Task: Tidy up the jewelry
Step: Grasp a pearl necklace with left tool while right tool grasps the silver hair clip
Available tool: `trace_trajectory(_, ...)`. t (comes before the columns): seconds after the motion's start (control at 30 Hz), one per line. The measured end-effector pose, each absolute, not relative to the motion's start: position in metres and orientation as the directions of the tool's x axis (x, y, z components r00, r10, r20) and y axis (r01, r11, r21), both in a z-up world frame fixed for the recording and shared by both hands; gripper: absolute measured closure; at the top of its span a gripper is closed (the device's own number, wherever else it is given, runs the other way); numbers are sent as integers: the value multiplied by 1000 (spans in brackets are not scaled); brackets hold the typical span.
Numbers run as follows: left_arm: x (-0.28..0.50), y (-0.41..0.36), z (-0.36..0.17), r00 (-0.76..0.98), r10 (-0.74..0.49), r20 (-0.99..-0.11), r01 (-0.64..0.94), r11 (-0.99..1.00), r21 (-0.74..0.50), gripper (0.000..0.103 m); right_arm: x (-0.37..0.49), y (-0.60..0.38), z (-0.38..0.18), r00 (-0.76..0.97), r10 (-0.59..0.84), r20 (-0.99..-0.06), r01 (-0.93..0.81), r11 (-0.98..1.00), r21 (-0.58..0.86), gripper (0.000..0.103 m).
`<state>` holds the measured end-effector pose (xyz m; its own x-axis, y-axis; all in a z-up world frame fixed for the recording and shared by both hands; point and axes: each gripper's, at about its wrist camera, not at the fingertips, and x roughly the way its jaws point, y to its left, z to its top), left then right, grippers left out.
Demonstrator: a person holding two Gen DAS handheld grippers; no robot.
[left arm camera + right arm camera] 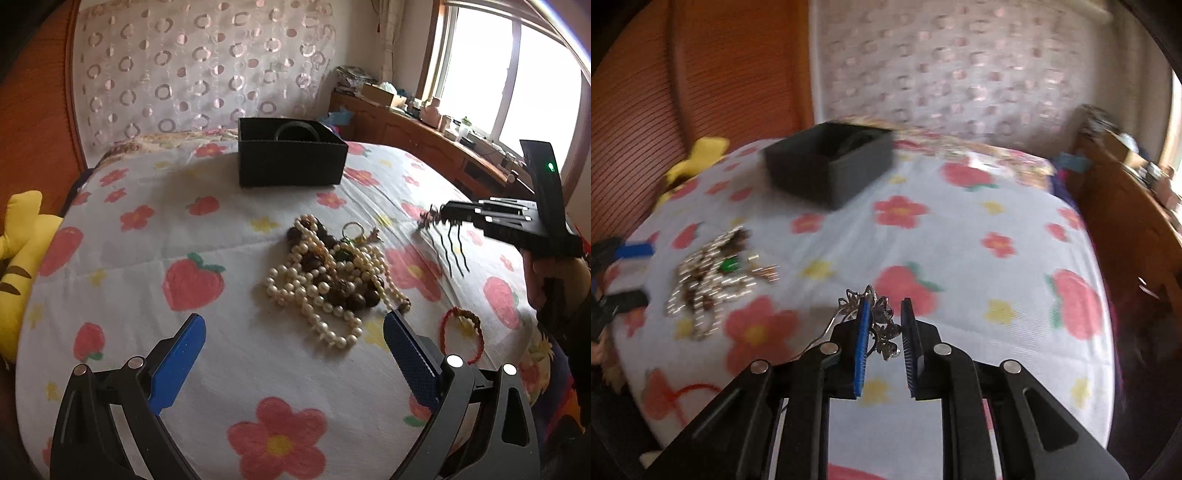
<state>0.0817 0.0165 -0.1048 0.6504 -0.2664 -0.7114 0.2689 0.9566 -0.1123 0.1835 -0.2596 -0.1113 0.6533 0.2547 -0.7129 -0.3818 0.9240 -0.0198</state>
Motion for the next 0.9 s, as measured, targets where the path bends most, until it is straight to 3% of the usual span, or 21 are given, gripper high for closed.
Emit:
trace_trajectory(0.2, 77, 10, -107, 638, -290, -714, 297, 947, -119, 10, 184, -276, -116, 644, 249, -723, -359, 933, 1, 84)
trace_trajectory(0.33, 81, 5, -112, 606, -318, -729, 321, 936, -142, 32, 185, -279, -124, 630, 238, -739, -354, 935, -1, 84)
trace_trajectory(0.5, 86, -9, -118, 590, -306, -747, 345, 932, -109, 42, 185, -277, -126, 623, 240, -744, -350, 937, 8, 82)
trace_trajectory(0.6, 90, -11, -117, 590, -291, -753, 344, 935, -92, 52, 185, -273, -131, 603, 235, -762, -362, 932, 2, 64)
trace_trajectory(0.67, 90, -14, -117, 600, -265, -755, 339, 939, -60, 67, 185, -272, -131, 606, 226, -763, -360, 933, -9, 59)
trace_trajectory(0.7, 90, -15, -117, 603, -255, -756, 341, 939, -45, 81, 185, -272, -131, 606, 225, -763, -358, 934, -9, 58)
trace_trajectory(0.77, 90, -13, -116, 592, -276, -757, 357, 932, -60, 84, 186, -275, -131, 603, 224, -766, -346, 938, 1, 51)
trace_trajectory(0.9, 85, 0, -102, 617, -304, -726, 354, 931, -89, 85, 189, -280, -132, 592, 236, -770, -337, 941, 30, 47)
